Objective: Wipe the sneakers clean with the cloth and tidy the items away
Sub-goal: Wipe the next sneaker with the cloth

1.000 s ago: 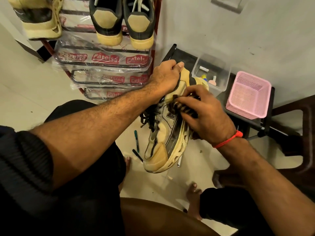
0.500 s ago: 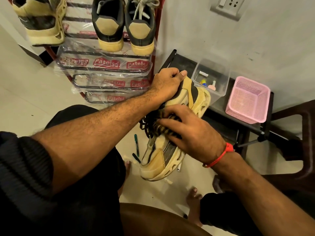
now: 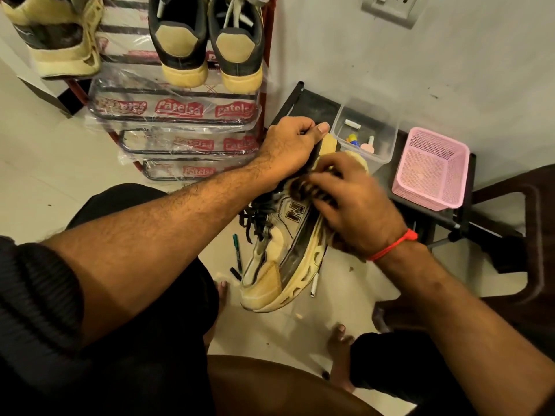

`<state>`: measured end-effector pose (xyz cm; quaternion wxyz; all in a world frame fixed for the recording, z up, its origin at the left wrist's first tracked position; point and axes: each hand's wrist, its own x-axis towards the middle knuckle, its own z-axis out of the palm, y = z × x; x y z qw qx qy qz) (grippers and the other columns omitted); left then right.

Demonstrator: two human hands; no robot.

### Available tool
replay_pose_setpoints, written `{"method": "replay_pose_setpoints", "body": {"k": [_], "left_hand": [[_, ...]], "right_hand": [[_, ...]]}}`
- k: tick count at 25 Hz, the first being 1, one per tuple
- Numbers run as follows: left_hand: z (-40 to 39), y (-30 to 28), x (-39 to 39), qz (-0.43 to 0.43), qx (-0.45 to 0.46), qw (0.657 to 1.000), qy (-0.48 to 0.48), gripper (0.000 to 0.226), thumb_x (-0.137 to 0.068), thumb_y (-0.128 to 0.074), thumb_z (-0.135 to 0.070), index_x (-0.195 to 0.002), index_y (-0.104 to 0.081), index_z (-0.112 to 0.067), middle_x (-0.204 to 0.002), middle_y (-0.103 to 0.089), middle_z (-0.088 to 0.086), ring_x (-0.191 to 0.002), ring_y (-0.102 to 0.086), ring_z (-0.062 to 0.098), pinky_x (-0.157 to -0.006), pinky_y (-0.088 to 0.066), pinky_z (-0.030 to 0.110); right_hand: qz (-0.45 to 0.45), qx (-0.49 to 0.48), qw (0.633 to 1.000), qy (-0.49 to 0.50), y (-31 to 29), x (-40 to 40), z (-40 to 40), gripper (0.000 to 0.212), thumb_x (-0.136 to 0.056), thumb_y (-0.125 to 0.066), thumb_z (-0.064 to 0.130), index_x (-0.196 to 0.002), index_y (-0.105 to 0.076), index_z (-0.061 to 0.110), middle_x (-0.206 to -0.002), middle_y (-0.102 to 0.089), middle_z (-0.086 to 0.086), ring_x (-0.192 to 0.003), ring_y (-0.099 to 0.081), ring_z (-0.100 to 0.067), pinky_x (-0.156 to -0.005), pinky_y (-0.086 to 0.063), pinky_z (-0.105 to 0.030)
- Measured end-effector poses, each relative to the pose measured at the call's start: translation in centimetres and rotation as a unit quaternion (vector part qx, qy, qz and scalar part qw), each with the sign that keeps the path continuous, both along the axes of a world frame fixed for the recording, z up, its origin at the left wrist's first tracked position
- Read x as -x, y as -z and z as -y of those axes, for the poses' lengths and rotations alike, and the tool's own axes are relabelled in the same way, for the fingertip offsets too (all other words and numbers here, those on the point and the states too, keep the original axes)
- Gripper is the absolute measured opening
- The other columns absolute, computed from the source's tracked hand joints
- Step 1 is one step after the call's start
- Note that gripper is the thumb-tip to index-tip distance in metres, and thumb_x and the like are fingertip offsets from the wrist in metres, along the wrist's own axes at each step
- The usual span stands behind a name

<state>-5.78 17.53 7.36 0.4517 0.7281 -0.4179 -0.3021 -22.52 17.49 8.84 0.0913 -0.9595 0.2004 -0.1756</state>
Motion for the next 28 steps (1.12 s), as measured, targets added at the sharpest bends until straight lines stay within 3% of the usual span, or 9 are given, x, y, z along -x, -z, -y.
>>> {"method": "replay_pose_setpoints", "body": {"k": [2, 6, 12, 17, 19, 22, 24, 26, 28], "left_hand": [[0.0, -0.2, -0.5, -0.011, 0.009, 1.000, -0.027, 0.041, -0.102, -0.056, -0.039, -0.068, -0.056, -0.016, -0.060, -0.047, -0.006, -0.058, -0.044, 0.011, -0.059, -0.036, 0.030], [0.4, -0.2, -1.5, -0.036, 0.013, 0.997, -0.072, 0.041, -0.103, -0.053, -0.039, -0.067, -0.053, -0.020, -0.063, -0.047, -0.004, -0.062, -0.045, 0.012, -0.064, -0.037, 0.031], [0.2, 0.2, -0.9, -0.047, 0.017, 0.998, -0.038, 0.039, -0.103, -0.052, -0.039, -0.077, -0.061, -0.012, -0.068, -0.050, -0.001, -0.068, -0.048, 0.015, -0.068, -0.039, 0.035], [0.2, 0.1, -1.5, -0.045, 0.026, 0.998, -0.035, 0.039, -0.104, -0.051, -0.040, -0.080, -0.061, -0.011, -0.069, -0.048, 0.003, -0.066, -0.045, 0.015, -0.068, -0.037, 0.034], [0.0, 0.3, -1.4, -0.058, 0.032, 0.998, -0.016, 0.042, -0.102, -0.052, -0.044, -0.075, -0.058, -0.011, -0.066, -0.046, 0.001, -0.063, -0.043, 0.014, -0.067, -0.036, 0.034], [-0.1, 0.4, -1.2, -0.070, 0.048, 0.996, 0.015, 0.054, -0.099, -0.053, -0.047, -0.084, -0.058, 0.004, -0.073, -0.049, 0.007, -0.068, -0.045, 0.018, -0.069, -0.038, 0.036], [0.0, 0.2, -0.9, -0.060, 0.056, 0.997, 0.016, 0.053, -0.102, -0.052, -0.044, -0.088, -0.059, 0.007, -0.075, -0.050, 0.007, -0.069, -0.046, 0.017, -0.069, -0.038, 0.036], [0.1, 0.2, -1.1, -0.045, 0.058, 0.997, 0.009, 0.054, -0.101, -0.053, -0.045, -0.085, -0.057, 0.007, -0.072, -0.048, 0.007, -0.066, -0.044, 0.016, -0.067, -0.037, 0.035], [0.0, 0.4, -1.4, -0.043, 0.059, 0.997, 0.004, 0.059, -0.096, -0.052, -0.051, -0.083, -0.056, 0.007, -0.070, -0.047, 0.008, -0.064, -0.042, 0.018, -0.066, -0.036, 0.035]], "right_hand": [[0.015, -0.039, 0.998, 0.046, -0.7, 0.7, 1.3, 0.037, -0.088, -0.058, 0.029, -0.117, -0.067, 0.007, -0.120, -0.056, -0.017, -0.111, -0.054, -0.031, -0.087, -0.057, -0.047], [-0.070, -0.035, 0.978, -0.195, 0.6, 0.7, -2.6, 0.038, -0.088, -0.054, 0.030, -0.118, -0.067, 0.010, -0.124, -0.056, -0.016, -0.115, -0.055, -0.028, -0.089, -0.056, -0.037], [0.030, -0.028, 0.998, 0.043, -0.7, 1.8, 2.9, 0.035, -0.086, -0.064, 0.020, -0.116, -0.068, 0.004, -0.118, -0.057, -0.021, -0.111, -0.056, -0.036, -0.089, -0.056, -0.049], [-0.065, -0.049, 0.973, -0.214, 0.7, 1.0, -3.0, 0.037, -0.085, -0.060, 0.026, -0.118, -0.067, 0.009, -0.124, -0.057, -0.018, -0.116, -0.056, -0.030, -0.094, -0.053, -0.036], [-0.060, -0.040, 0.981, -0.181, 0.3, 1.1, -1.7, 0.037, -0.085, -0.060, 0.025, -0.118, -0.067, 0.009, -0.124, -0.057, -0.019, -0.115, -0.056, -0.032, -0.091, -0.056, -0.040], [0.023, -0.020, 0.999, 0.017, -0.8, 2.0, 2.9, 0.035, -0.084, -0.069, 0.016, -0.118, -0.067, 0.006, -0.121, -0.056, -0.021, -0.111, -0.056, -0.035, -0.087, -0.057, -0.048], [0.048, -0.019, 0.996, 0.072, -1.0, 2.5, 3.9, 0.034, -0.083, -0.073, 0.009, -0.116, -0.068, 0.004, -0.118, -0.056, -0.021, -0.108, -0.056, -0.035, -0.086, -0.057, -0.049], [0.033, -0.014, 0.999, 0.018, -0.3, 1.9, 1.6, 0.033, -0.084, -0.072, 0.015, -0.115, -0.068, 0.005, -0.118, -0.056, -0.020, -0.108, -0.057, -0.034, -0.086, -0.058, -0.046], [-0.026, -0.016, 0.993, -0.112, 0.7, 1.3, -2.1, 0.035, -0.085, -0.065, 0.024, -0.114, -0.069, 0.006, -0.118, -0.059, -0.019, -0.107, -0.059, -0.032, -0.083, -0.059, -0.041]]}}
